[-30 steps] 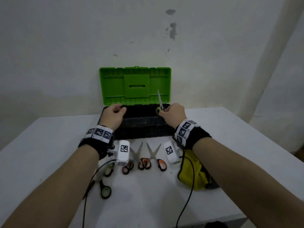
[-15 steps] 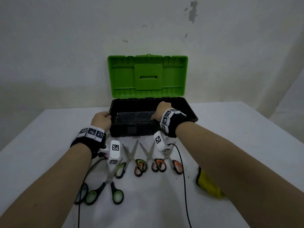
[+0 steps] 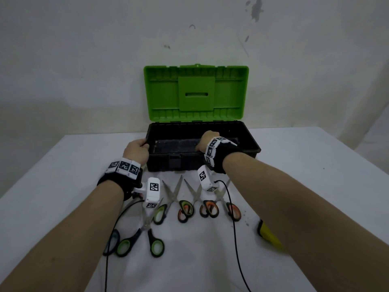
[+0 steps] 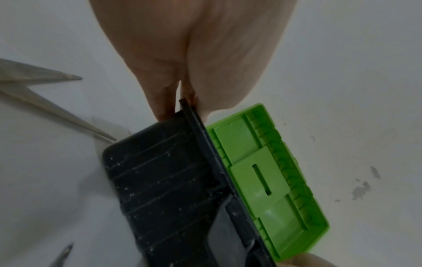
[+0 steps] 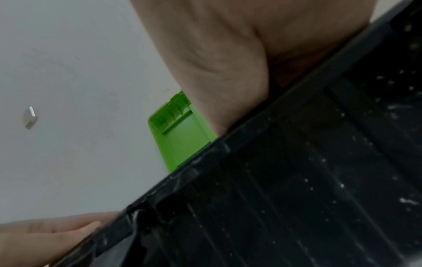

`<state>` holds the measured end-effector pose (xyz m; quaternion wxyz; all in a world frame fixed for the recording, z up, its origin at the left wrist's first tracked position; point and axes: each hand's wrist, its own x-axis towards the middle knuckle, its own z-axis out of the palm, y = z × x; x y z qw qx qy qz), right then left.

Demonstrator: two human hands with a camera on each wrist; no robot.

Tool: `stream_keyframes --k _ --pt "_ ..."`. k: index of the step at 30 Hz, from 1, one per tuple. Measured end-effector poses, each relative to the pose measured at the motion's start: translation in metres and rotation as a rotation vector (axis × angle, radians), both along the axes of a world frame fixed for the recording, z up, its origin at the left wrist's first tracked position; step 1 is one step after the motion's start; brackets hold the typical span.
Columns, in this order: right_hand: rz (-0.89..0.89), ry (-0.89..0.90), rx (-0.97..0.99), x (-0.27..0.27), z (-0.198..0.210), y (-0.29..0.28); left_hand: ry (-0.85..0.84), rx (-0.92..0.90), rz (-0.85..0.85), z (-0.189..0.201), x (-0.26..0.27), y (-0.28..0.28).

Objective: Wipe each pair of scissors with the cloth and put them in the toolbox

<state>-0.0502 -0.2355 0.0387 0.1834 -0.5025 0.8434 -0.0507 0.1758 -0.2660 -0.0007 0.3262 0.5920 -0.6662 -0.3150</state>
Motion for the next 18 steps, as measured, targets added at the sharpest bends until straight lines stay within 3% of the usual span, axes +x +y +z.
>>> stream_keyframes --k 2,5,9,11,14,18 --pt "0.035 -0.059 -0.129 0.002 0.011 0.028 -0.002 0.006 0.003 0.006 -0.003 0.009" --pt "0.009 -0.03 -0.123 0.002 0.018 0.045 -0.025 -0.009 0.05 0.014 -0.007 0.024" --pt "0.017 -0.104 -0.263 -0.002 0.025 0.071 -0.187 -0.11 0.137 0.031 -0.02 0.054" --pt "0.012 -0.113 -0.339 -0.006 0.026 0.091 -0.192 -0.163 0.132 0.038 -0.031 0.074" --pt "-0.009 -0.147 -0.433 -0.019 0.026 0.126 -0.16 -0.308 -0.015 0.041 -0.052 0.109" --pt "-0.032 -0.167 -0.482 -0.04 0.013 0.177 -0.114 -0.201 -0.262 0.032 -0.082 0.16"
